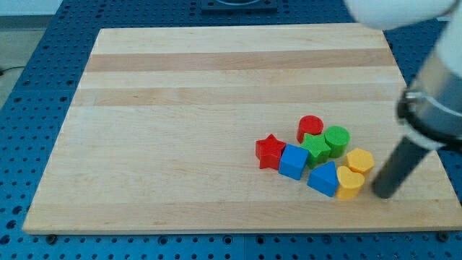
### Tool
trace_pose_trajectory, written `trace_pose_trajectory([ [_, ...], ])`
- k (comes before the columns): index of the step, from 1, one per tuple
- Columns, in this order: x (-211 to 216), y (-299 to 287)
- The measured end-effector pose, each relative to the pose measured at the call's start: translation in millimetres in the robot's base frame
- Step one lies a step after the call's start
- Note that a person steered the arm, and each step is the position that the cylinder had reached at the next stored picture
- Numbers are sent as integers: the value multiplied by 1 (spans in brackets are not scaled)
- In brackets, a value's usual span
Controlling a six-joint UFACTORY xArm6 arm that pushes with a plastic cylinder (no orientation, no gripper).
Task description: Slide the blue triangle close to blue cube
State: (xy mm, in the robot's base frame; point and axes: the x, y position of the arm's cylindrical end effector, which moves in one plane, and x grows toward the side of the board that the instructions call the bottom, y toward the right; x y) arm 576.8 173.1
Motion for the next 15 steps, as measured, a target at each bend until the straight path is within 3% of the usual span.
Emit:
trace_pose_trajectory([
  [1, 14, -20],
  [6, 1, -141],
  [9, -39, -150],
  [11, -28, -143],
  [12, -16, -162],
  [13, -46, -239],
  [14, -97, -210],
  [15, -106, -157],
])
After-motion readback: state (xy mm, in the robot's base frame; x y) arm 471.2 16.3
